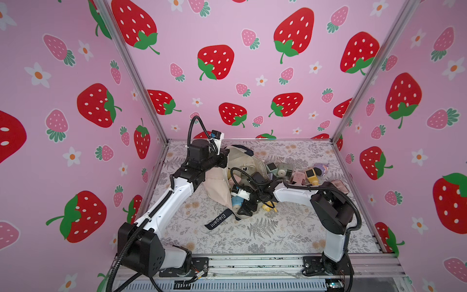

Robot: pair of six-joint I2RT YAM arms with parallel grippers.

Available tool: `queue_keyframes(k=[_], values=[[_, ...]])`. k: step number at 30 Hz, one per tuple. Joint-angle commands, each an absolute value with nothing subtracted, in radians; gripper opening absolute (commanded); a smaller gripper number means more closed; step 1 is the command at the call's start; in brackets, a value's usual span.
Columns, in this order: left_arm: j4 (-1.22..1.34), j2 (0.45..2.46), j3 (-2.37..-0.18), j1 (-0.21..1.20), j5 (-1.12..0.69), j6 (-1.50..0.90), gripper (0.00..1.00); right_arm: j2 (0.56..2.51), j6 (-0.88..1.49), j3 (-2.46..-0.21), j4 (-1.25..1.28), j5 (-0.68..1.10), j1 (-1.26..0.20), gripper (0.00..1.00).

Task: Take out the pencil sharpeners from the tote bags
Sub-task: Pick up the pencil sharpener from the canvas bag.

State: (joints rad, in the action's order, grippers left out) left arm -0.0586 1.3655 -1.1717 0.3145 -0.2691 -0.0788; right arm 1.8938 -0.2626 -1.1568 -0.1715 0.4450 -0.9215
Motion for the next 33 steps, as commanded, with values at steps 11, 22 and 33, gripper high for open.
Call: queue_keyframes(k=[11,22,33], values=[[-0.028,1.353,-1.218,0.315,-0.261,-0.063,0.00,1.709,-0.214,-1.008,-0.008,0.403,-0.935,0.72],[-0.027,1.353,-1.218,0.316,-0.262,-0.064,0.00,1.803,-0.202,-1.047,-0.049,0.418,-0.936,0.71],[-0.028,1.357,-1.220,0.315,-0.261,-0.063,0.00,1.815,-0.210,-1.045,-0.032,0.395,-0.941,0.61]])
